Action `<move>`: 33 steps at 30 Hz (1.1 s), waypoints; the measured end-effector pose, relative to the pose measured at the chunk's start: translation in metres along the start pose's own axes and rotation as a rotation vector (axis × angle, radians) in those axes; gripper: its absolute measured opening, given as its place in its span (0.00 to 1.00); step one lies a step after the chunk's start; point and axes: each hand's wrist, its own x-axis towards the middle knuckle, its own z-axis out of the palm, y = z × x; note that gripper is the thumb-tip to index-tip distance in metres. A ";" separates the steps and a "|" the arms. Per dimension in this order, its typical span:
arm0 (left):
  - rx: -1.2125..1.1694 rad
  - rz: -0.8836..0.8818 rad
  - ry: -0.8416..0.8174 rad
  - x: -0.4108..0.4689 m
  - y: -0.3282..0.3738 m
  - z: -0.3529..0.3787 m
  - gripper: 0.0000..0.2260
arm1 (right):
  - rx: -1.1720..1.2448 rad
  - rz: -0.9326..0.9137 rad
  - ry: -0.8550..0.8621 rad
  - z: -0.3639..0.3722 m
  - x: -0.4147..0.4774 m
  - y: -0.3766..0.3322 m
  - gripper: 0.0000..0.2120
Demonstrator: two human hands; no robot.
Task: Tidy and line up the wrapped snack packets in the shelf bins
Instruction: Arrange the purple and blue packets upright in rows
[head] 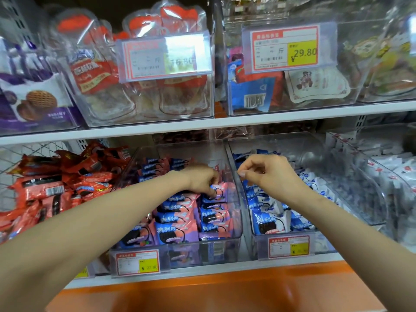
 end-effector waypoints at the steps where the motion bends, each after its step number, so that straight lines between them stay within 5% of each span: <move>1: -0.039 -0.014 0.053 -0.004 -0.002 -0.002 0.17 | -0.007 -0.005 0.001 0.000 0.000 0.000 0.03; 5: -0.396 0.032 0.308 -0.029 -0.009 -0.020 0.15 | -0.037 -0.037 0.075 0.005 0.005 -0.002 0.06; 10: -0.633 0.128 0.432 -0.065 0.007 -0.044 0.08 | -0.050 0.040 0.015 0.015 0.012 -0.013 0.31; 17: -0.888 0.122 0.381 -0.065 0.004 -0.039 0.13 | 0.123 0.112 0.130 0.006 0.014 -0.020 0.13; 19: -0.776 0.021 0.227 -0.051 0.000 -0.023 0.11 | 0.257 0.184 0.220 -0.012 0.016 -0.012 0.10; 24: 0.087 -0.060 -0.061 -0.015 0.011 0.009 0.13 | 0.270 0.273 0.299 -0.031 0.007 0.016 0.10; 33: -0.034 -0.092 -0.302 0.004 0.007 0.014 0.18 | 0.139 0.186 0.173 -0.028 -0.005 0.017 0.15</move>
